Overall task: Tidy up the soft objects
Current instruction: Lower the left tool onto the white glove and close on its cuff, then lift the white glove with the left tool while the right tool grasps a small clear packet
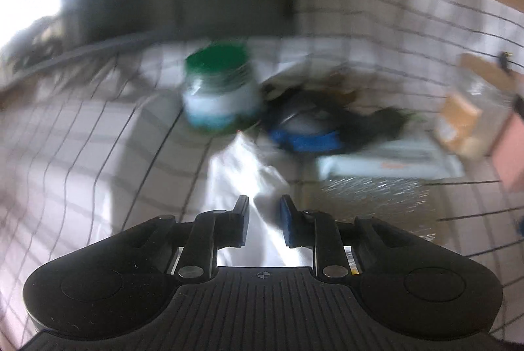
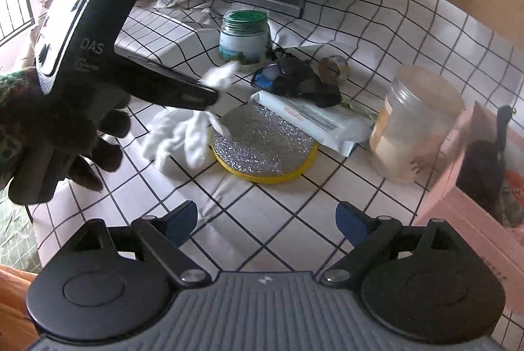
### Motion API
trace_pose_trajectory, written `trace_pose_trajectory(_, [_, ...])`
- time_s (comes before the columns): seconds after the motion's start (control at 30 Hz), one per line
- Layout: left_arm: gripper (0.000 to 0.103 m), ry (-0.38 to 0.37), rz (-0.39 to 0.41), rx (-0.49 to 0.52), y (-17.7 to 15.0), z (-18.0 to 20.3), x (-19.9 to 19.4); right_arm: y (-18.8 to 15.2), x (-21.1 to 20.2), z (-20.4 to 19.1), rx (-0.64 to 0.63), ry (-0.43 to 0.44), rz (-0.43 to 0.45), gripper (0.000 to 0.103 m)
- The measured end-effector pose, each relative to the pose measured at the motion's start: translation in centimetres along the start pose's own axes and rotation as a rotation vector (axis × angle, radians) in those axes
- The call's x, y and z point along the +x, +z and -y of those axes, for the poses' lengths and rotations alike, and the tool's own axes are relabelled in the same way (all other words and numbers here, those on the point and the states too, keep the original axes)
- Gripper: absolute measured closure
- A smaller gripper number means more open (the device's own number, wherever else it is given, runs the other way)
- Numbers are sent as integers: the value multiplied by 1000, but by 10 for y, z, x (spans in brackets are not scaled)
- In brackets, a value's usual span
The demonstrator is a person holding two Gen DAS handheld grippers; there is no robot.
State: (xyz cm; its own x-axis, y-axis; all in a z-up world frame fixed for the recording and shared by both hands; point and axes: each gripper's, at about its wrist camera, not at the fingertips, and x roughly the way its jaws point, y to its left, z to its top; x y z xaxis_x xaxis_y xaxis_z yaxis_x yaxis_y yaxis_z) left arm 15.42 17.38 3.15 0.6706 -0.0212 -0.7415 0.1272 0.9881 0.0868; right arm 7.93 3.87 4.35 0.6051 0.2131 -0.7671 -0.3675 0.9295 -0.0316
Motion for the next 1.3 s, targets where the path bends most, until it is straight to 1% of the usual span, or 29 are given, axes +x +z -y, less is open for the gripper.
trace_pose_trajectory(0.07, [78,-28,-46,-58,-1,-11,10,0,5,4,12,3,-8,11])
trace_pose_trajectory(0.1, [76,-33,-55,-89,-3,-15,13,1,5,4,17,2,-12,11])
trace_pose_trajectory(0.13, [76,-31,-37,-107,-4,-18,13,2,7,3,17,2,-14,11])
trace_pose_trajectory(0.2, [76,4,-17,-113,-5,-22,12,2,6,0,13,7,-9,11])
trace_pose_trajectory(0.23, [77,20,9,-117,-6,-24,9,0,5,-1,10,10,-8,11])
trace_pose_trajectory(0.3, [77,49,47,-89,-10,-26,7,-1,6,-1,7,12,-10,11])
trace_pose_trajectory(0.37, [76,51,27,-67,-13,-30,13,-2,7,-1,15,9,-18,11])
trace_pose_trajectory(0.43, [78,33,41,-57,-16,-30,11,-4,11,2,21,3,-30,11])
trace_pose_trajectory(0.47, [78,5,38,-58,-16,-31,11,-5,13,2,23,0,-35,11])
trace_pose_trajectory(0.5, [76,-40,35,-64,-15,-32,11,-5,15,4,27,0,-41,11])
trace_pose_trajectory(0.53, [66,-103,32,-66,-15,-34,11,-6,16,5,30,1,-45,11])
trace_pose_trajectory(0.57, [57,-141,29,-57,-16,-35,12,-6,18,5,32,1,-50,11])
trace_pose_trajectory(0.6, [55,-167,26,-39,-16,-35,11,-6,20,5,33,3,-53,11])
trace_pose_trajectory(0.63, [57,-169,25,-27,-16,-35,10,-6,22,4,34,5,-56,11])
trace_pose_trajectory(0.67, [58,-154,29,-28,-17,-37,9,-7,24,4,34,10,-62,11])
trace_pose_trajectory(0.7, [59,-111,40,-34,-18,-36,5,-7,26,3,35,13,-68,11])
trace_pose_trajectory(0.8, [60,48,104,-11,-24,-35,-6,-6,31,1,24,17,-73,11])
trace_pose_trajectory(0.83, [60,83,102,-7,-23,-37,-6,-5,31,0,23,19,-73,11])
trace_pose_trajectory(0.9, [58,119,66,-14,-19,-42,-1,-5,33,0,25,25,-76,11])
trace_pose_trajectory(1.0, [55,129,27,-53,-14,-52,9,-4,34,0,29,25,-77,11])
trace_pose_trajectory(1.2, [52,78,-6,-169,-10,-67,17,-9,33,2,41,21,-87,11])
trace_pose_trajectory(1.3, [52,62,-20,-172,-7,-68,19,-12,32,4,53,14,-92,11])
